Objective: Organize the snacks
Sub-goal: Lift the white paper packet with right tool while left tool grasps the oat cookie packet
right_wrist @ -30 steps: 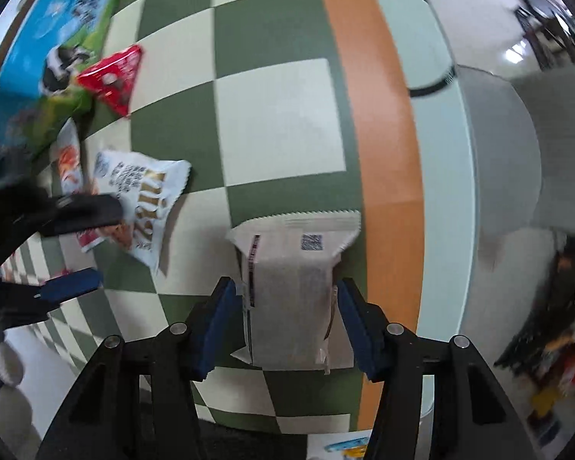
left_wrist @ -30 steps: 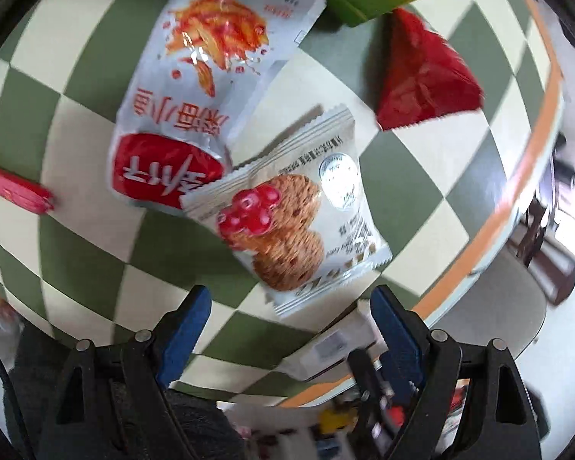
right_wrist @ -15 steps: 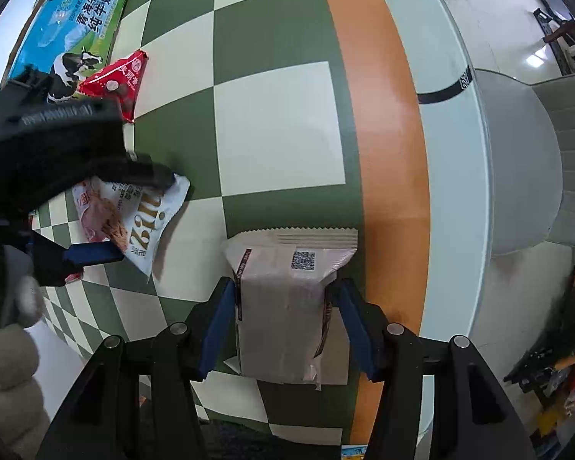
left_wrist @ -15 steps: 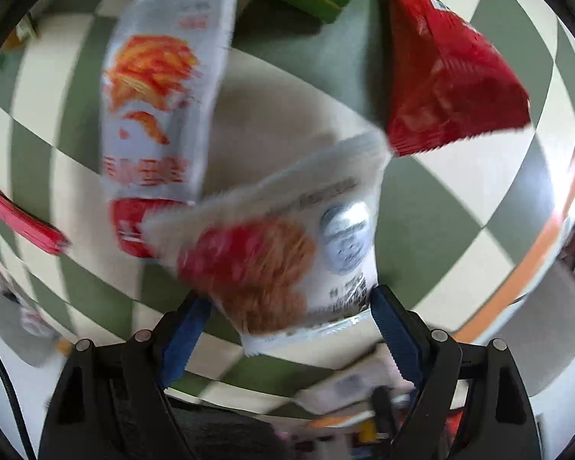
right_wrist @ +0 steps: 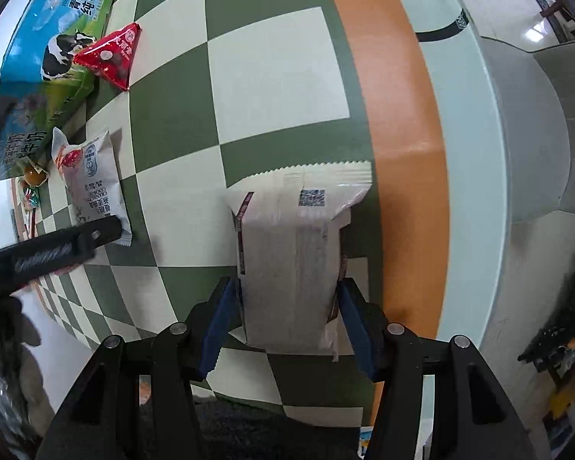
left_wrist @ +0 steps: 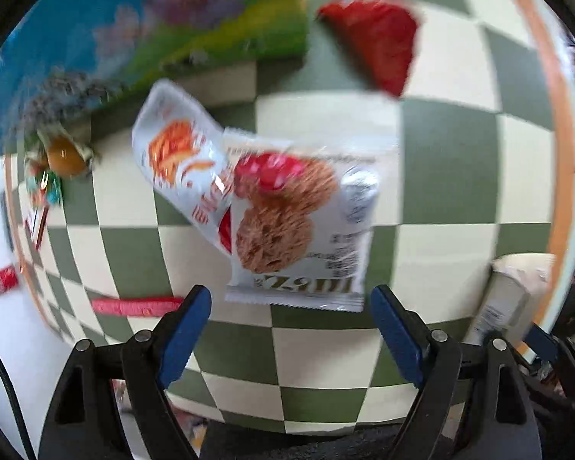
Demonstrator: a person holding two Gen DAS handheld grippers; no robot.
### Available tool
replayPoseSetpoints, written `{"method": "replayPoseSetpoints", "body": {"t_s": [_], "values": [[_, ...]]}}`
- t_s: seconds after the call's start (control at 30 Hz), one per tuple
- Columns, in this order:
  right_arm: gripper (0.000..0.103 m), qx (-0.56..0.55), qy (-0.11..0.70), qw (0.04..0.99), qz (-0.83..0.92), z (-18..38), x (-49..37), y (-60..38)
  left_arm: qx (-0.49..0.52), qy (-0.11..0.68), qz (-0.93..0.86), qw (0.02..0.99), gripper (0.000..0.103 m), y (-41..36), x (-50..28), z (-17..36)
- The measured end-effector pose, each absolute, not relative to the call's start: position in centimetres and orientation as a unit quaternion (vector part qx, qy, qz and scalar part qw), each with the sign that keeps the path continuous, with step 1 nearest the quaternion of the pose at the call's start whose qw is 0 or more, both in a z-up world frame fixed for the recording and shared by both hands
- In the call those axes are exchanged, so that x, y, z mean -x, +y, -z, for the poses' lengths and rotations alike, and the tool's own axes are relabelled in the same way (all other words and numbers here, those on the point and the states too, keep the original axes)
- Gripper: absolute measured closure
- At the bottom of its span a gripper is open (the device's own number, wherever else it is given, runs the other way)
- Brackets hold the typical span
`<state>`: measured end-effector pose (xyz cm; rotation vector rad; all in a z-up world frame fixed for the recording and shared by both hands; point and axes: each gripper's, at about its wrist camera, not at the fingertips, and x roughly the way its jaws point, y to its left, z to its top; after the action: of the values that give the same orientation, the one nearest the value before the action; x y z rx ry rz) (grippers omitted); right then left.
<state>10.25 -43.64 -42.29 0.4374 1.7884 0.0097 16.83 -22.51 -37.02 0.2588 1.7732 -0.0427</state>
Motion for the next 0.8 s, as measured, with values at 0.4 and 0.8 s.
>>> {"method": "replayPoseSetpoints", "body": {"t_s": [0.4, 0.8], "values": [[0.037, -0.147, 0.784, 0.604, 0.006, 43.6, -10.9, -41.3, -0.154, 0.766, 0.023, 0.624, 0.015, -24.7, -19.4, 39.7], [0.049, -0.099, 0.759, 0.643, 0.004, 42.7, -10.2, -38.7, -0.181, 0.733, 0.030, 0.655, 0.033, -30.8, -15.4, 38.0]]}}
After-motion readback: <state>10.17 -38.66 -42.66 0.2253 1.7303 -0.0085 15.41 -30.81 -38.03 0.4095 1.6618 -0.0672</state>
